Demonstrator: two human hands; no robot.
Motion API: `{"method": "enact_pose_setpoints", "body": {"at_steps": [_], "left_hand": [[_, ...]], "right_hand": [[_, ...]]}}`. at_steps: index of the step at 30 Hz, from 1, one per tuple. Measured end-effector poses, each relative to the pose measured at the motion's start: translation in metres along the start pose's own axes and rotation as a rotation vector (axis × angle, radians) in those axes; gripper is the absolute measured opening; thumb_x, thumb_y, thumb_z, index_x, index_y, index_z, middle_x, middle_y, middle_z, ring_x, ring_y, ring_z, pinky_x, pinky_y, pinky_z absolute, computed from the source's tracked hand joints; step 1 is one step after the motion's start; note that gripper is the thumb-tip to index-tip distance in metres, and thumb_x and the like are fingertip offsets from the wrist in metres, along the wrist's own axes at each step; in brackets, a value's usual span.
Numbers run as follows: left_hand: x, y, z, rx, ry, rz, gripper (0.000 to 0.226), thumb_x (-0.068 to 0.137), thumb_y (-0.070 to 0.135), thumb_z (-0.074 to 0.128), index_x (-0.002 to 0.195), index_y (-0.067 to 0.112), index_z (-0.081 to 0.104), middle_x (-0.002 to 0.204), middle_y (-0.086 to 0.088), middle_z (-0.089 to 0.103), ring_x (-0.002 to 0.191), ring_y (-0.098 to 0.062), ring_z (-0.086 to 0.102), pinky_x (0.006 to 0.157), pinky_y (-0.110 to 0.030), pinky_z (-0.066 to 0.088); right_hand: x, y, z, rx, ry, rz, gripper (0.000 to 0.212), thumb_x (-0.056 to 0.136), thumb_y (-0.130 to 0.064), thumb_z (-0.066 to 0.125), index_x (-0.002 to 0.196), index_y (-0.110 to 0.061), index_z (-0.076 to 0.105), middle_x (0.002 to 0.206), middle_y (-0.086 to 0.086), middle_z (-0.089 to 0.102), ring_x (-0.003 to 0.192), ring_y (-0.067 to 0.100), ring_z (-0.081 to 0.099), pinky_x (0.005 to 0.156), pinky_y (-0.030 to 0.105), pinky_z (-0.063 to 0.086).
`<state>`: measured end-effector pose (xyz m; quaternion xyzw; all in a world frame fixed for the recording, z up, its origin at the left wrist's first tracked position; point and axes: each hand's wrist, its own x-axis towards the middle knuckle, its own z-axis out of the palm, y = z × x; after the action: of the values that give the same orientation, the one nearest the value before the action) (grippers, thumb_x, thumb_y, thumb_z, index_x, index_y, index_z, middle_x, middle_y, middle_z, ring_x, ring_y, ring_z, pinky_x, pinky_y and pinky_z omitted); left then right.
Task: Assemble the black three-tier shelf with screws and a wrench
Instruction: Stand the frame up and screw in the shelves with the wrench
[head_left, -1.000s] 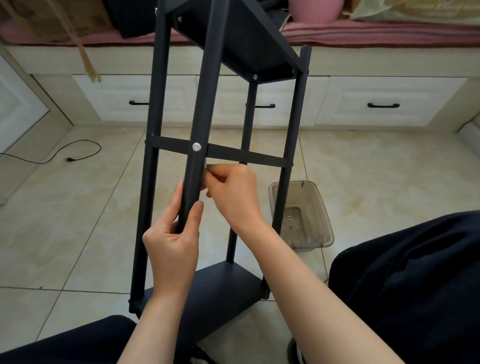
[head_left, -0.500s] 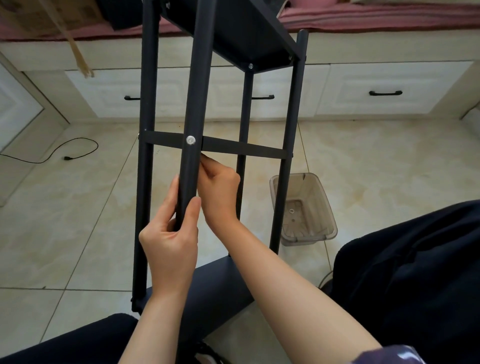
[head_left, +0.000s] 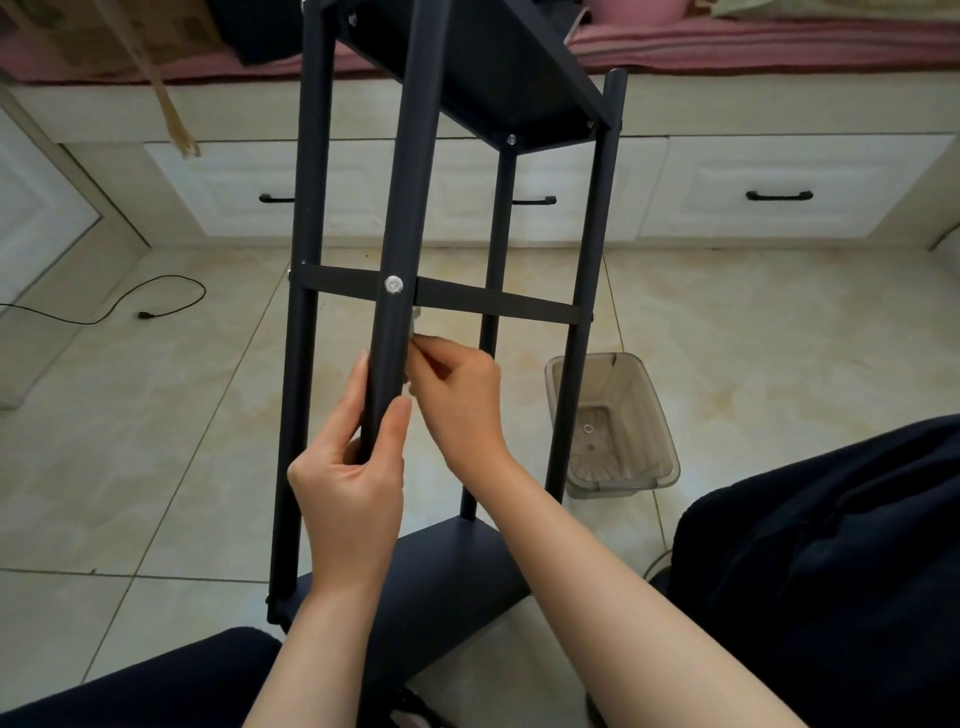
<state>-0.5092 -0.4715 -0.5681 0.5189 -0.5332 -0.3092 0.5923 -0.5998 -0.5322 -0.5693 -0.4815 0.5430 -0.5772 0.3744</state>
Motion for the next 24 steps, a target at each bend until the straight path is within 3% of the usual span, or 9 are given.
{"method": "enact_pose_setpoints", "body": {"at_steps": [3,5,7,9,12,16,21,24], "left_hand": [[0.0,0.0,0.0,0.002,0.009,-0.006,0.044,0.093,0.034,0.07,0.134,0.041,0.059,0.083,0.016,0.07,0.048,-0.013,0.044,0.045,-0.031,0.043],[-0.001,0.0,-0.001,0.005,0.013,-0.011,0.044,0.093,0.033,0.069,0.134,0.042,0.058,0.082,0.017,0.069,0.048,-0.012,0.045,0.045,-0.03,0.043],[-0.002,0.001,-0.001,0.004,0.016,-0.017,0.046,0.091,0.033,0.068,0.136,0.039,0.058,0.076,0.018,0.066,0.047,-0.018,0.043,0.043,-0.034,0.043],[-0.002,0.003,-0.001,0.006,0.016,-0.024,0.047,0.092,0.03,0.068,0.137,0.036,0.058,0.073,0.015,0.065,0.048,-0.026,0.042,0.043,-0.039,0.042],[-0.002,0.005,-0.002,0.006,0.012,-0.023,0.047,0.09,0.034,0.066,0.136,0.039,0.057,0.073,0.011,0.066,0.05,-0.034,0.041,0.043,-0.042,0.041],[-0.003,0.004,-0.001,-0.004,0.013,-0.034,0.047,0.093,0.026,0.068,0.138,0.035,0.058,0.085,0.014,0.071,0.05,-0.035,0.04,0.043,-0.044,0.041],[-0.003,0.005,-0.001,0.002,0.008,-0.019,0.05,0.091,0.032,0.067,0.14,0.03,0.058,0.106,-0.001,0.075,0.052,-0.036,0.042,0.044,-0.047,0.042],[-0.004,0.004,-0.001,0.007,0.001,-0.019,0.048,0.092,0.03,0.068,0.139,0.03,0.059,0.1,0.002,0.075,0.051,-0.038,0.04,0.043,-0.047,0.041]], "right_hand": [[-0.005,-0.005,-0.011,-0.064,-0.014,0.021,0.02,0.096,-0.019,0.059,0.089,-0.012,0.076,0.064,-0.009,0.065,0.064,0.007,0.06,0.066,0.023,0.05],[-0.007,-0.011,-0.017,-0.099,-0.037,0.04,0.02,0.096,-0.018,0.059,0.088,-0.012,0.076,0.064,-0.005,0.063,0.063,0.011,0.058,0.065,0.029,0.049],[-0.006,-0.019,-0.021,-0.116,-0.072,0.061,0.021,0.095,-0.017,0.058,0.086,-0.01,0.076,0.059,-0.005,0.058,0.058,0.01,0.05,0.059,0.028,0.044],[-0.004,-0.028,-0.024,-0.14,-0.093,0.07,0.022,0.095,-0.015,0.057,0.084,-0.009,0.075,0.05,-0.011,0.051,0.051,0.004,0.044,0.054,0.016,0.035],[0.0,-0.039,-0.03,-0.197,-0.112,0.064,0.021,0.095,-0.013,0.056,0.085,-0.01,0.075,0.045,-0.02,0.05,0.049,-0.002,0.047,0.051,0.009,0.036],[0.001,-0.049,-0.035,-0.28,-0.16,0.064,0.023,0.095,-0.013,0.054,0.09,-0.013,0.076,0.062,-0.016,0.056,0.056,0.001,0.05,0.054,0.011,0.033],[0.003,-0.058,-0.038,-0.33,-0.179,0.021,0.024,0.096,-0.01,0.052,0.093,-0.009,0.076,0.065,-0.015,0.056,0.059,0.002,0.05,0.055,0.009,0.034],[0.006,-0.062,-0.044,-0.328,-0.197,0.048,0.024,0.095,-0.009,0.053,0.089,-0.011,0.076,0.062,-0.013,0.057,0.057,0.004,0.049,0.057,0.014,0.037]]}}
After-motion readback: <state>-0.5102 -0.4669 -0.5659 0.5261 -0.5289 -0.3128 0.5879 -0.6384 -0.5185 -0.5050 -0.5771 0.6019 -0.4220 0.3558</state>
